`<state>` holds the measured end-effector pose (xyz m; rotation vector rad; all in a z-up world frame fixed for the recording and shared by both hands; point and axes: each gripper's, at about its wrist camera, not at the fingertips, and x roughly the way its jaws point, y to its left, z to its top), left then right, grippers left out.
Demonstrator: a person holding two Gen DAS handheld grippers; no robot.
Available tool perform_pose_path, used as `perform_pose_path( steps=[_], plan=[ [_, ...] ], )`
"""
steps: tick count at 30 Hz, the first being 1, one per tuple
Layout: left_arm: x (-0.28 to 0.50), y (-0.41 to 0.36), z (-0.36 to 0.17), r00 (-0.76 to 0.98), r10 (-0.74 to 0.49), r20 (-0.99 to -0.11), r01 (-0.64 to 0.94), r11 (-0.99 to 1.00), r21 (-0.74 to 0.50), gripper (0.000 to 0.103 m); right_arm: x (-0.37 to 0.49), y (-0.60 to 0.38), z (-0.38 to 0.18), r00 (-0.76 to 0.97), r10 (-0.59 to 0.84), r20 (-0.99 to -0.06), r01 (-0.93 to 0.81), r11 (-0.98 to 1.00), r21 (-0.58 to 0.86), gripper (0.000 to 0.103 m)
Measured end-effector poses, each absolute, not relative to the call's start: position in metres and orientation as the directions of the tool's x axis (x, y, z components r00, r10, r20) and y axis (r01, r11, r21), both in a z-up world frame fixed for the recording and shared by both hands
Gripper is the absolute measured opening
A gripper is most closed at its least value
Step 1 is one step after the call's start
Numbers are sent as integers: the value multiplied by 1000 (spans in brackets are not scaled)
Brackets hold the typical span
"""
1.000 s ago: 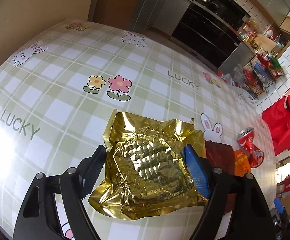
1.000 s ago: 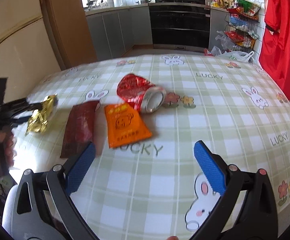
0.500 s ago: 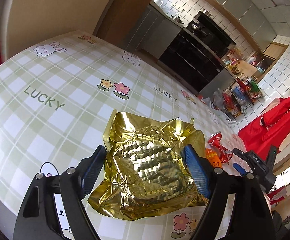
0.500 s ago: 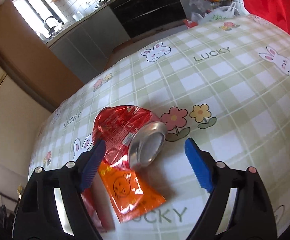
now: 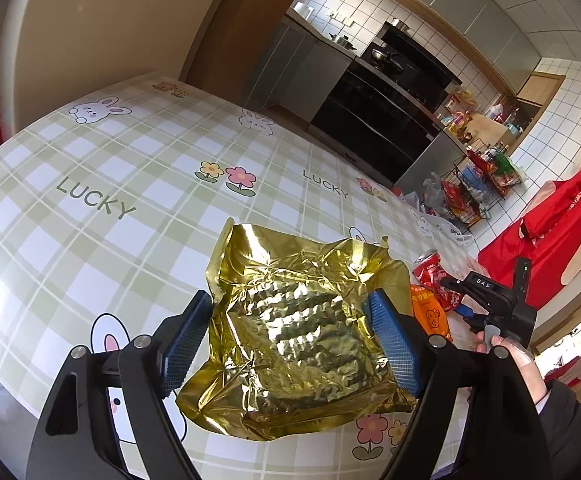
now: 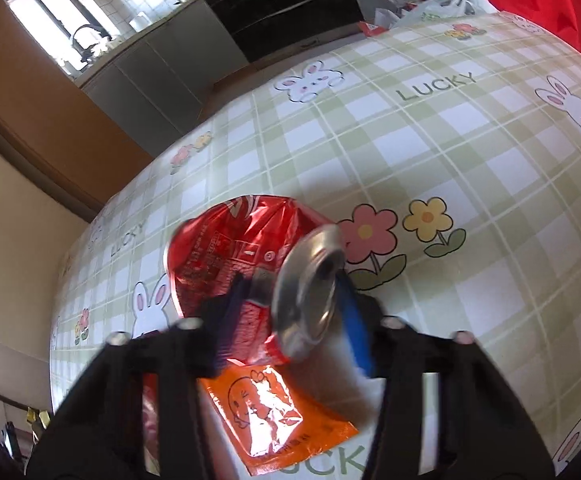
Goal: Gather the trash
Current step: 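Grasp the crushed red can with the right tool while the left tool lifts the gold foil, then carry the red can over the bin and open the right tool while the left tool holds the foil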
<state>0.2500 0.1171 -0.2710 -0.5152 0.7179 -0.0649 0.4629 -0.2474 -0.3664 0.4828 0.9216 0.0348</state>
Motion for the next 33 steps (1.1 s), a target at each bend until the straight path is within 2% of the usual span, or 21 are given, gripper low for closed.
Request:
perform_pose_path(
  steps=[2,8,13,19,33],
  plan=[
    [249,114,-270,758,-237,-608,-106,875,-473,78,459,-245,-361,615,215,-759,153,911,382,27],
    [247,109,-266,761,-246,-600,-87,878,-471,78,438,-244,-344,666,216,-714,97,924,370,25],
    [243,109,-257,770,-244,-590,-76,882,-465,78,415,-243,-325,707,222,-672,59,928,368,24],
    [235,108,-241,775,-254,-579,-62,881,-469,78,380,-229,-290,752,269,-602,-71,941,332,24],
    [193,95,-187,821,-275,-501,5,880,-475,78,262,-208,-213,804,372,-464,-256,921,295,24]
  ],
)
